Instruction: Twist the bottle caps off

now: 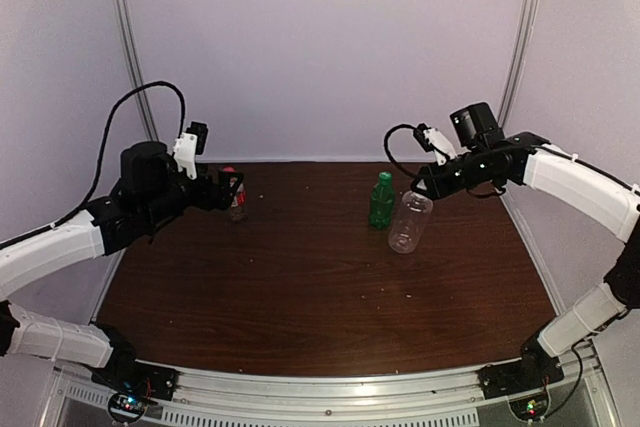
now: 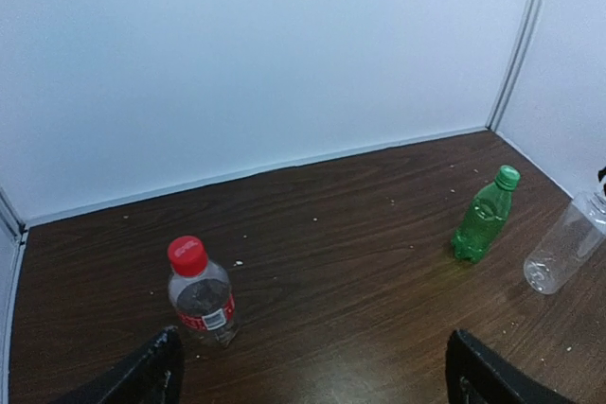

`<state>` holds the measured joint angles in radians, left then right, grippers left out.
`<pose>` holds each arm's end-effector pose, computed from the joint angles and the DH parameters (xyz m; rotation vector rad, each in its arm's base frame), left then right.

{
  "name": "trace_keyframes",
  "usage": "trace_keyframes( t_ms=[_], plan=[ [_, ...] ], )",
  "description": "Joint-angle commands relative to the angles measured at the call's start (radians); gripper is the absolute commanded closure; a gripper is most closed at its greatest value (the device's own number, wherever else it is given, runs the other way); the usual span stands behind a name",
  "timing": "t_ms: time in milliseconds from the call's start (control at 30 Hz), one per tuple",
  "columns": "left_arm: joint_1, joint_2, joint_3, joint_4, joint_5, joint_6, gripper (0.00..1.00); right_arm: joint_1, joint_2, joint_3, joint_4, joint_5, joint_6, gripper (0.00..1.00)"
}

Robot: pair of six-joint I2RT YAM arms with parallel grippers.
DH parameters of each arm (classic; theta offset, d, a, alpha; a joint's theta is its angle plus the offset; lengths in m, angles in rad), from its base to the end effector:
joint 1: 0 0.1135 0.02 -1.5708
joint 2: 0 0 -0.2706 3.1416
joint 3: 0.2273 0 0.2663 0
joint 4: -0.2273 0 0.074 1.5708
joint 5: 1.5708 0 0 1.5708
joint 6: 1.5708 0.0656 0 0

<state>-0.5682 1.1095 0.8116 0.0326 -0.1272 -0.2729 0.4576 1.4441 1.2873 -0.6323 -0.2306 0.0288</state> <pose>0.2568 -0.1541 0.3006 0.1839 1.8509 -0.4719 0.3061 0.1674 0.3028 -0.6196 2.3097 0.5055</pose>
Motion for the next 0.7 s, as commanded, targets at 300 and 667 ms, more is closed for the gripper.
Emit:
trace_keyframes(
  t_ms=[300,667],
  plan=[
    [-0.135,0.053,0.013,0.145,0.312,0.206,0.03,0.178,0.044,0.201,0.124,-0.311,0.092,1.00],
    [-0.259,0.201,0.104,0.150,0.454,0.359,0.03,0.257,0.131,0.279,0.217,-0.471,0.186,1.00]
  ],
)
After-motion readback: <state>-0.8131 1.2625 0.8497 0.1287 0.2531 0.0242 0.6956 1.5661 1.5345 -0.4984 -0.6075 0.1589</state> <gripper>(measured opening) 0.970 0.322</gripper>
